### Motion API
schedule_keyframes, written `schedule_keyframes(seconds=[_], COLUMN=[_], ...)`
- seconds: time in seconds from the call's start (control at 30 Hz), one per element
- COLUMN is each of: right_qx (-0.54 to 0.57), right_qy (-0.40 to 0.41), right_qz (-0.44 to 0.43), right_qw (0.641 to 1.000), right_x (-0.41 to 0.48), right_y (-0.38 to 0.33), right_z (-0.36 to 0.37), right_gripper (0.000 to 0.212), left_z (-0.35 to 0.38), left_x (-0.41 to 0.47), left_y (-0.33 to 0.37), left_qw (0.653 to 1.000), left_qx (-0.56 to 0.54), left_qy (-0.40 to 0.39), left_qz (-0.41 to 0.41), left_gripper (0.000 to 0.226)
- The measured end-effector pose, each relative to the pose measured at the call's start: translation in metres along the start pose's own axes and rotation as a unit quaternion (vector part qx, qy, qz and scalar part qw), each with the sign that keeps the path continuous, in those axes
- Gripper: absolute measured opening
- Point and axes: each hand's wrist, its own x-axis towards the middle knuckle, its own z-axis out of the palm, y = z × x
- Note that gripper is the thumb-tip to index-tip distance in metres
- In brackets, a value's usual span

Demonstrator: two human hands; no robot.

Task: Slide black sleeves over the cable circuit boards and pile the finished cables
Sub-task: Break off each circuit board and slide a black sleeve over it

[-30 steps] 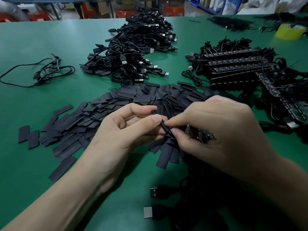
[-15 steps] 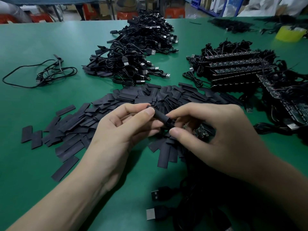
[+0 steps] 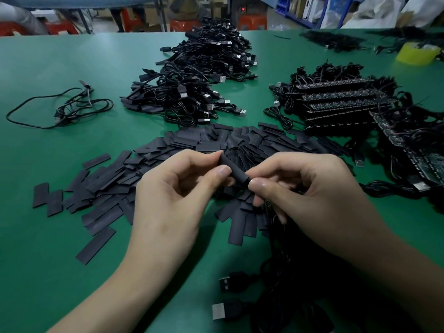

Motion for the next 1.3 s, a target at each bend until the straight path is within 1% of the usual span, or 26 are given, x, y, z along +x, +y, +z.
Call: schedule_keyframes(seconds=[0.07,0.13,0.2,0.27,0.3,0.33,0.4,0.47,0.53,0.6,0.77,0.8,0.87,0.93,0.97,1.07,1.13,1.2,1.23,1.3], right_qx=[0.002,0.005,0.002,-0.006,-0.039,-0.098,-0.223,-0.265,-0.26,-0.237,-0.154,-0.164,-0.226,-0.272,-0.285,-0.305,-0.306,-0.302,-0.293,-0.225], right_qy=[0.001,0.003,0.005,-0.011,-0.028,-0.055,-0.118,-0.176,-0.205,-0.212,-0.202,-0.206,-0.23,-0.253,-0.252,-0.215,-0.203,-0.184,-0.17,-0.145], right_qz=[0.003,0.012,0.026,0.048,0.057,0.059,0.059,0.064,0.057,0.053,0.061,0.063,0.061,0.044,0.03,0.008,0.004,0.009,0.016,0.05], right_qw=[1.0,1.0,1.0,0.999,0.997,0.992,0.966,0.946,0.942,0.946,0.965,0.963,0.945,0.927,0.924,0.928,0.93,0.935,0.941,0.962], right_x=[-0.001,0.0,0.003,0.006,0.008,0.01,0.014,0.015,0.014,0.011,0.02,0.023,0.025,0.019,0.016,0.01,0.007,0.009,0.014,0.033], right_y=[0.0,0.0,-0.001,-0.003,-0.004,-0.004,-0.006,-0.011,-0.012,-0.013,-0.031,-0.031,-0.03,-0.026,-0.024,-0.019,-0.019,-0.022,-0.026,-0.04], right_z=[0.001,0.0,-0.002,-0.009,-0.015,-0.023,-0.039,-0.052,-0.06,-0.065,-0.074,-0.074,-0.068,-0.059,-0.056,-0.053,-0.054,-0.057,-0.059,-0.063], right_gripper=[0.009,0.01,0.012,0.005,0.012,0.023,0.037,0.037,0.028,0.023,0.034,0.037,0.045,0.043,0.041,0.033,0.026,0.027,0.03,0.034], left_z=[-0.001,-0.002,-0.003,-0.004,-0.004,-0.005,-0.008,-0.012,-0.015,-0.016,-0.015,-0.015,-0.016,-0.018,-0.019,-0.02,-0.02,-0.02,-0.02,-0.02], left_x=[0.0,0.001,0.003,0.004,0.005,0.006,0.01,0.014,0.016,0.017,0.015,0.015,0.015,0.017,0.018,0.02,0.021,0.021,0.021,0.02], left_y=[-0.001,-0.002,-0.001,-0.001,-0.002,-0.002,-0.003,-0.005,-0.007,-0.009,-0.009,-0.009,-0.009,-0.009,-0.01,-0.012,-0.013,-0.013,-0.012,-0.012], left_qw=[1.0,1.0,0.997,0.988,0.985,0.982,0.977,0.972,0.969,0.97,0.975,0.975,0.974,0.97,0.968,0.964,0.963,0.965,0.966,0.974], left_qx=[0.016,0.001,-0.07,-0.138,-0.153,-0.164,-0.184,-0.204,-0.213,-0.212,-0.195,-0.195,-0.199,-0.208,-0.215,-0.232,-0.238,-0.238,-0.234,-0.21], left_qy=[0.001,0.005,0.0,-0.017,-0.018,-0.011,0.016,0.041,0.054,0.053,0.027,0.024,0.026,0.038,0.045,0.056,0.054,0.05,0.047,0.035], left_qz=[0.012,0.004,-0.033,-0.07,-0.081,-0.089,-0.104,-0.111,-0.115,-0.111,-0.104,-0.105,-0.108,-0.116,-0.12,-0.12,-0.113,-0.101,-0.095,-0.083], left_gripper=[0.014,0.012,0.011,0.008,0.007,0.007,0.014,0.024,0.027,0.026,0.011,0.011,0.01,0.009,0.009,0.011,0.017,0.025,0.028,0.03])
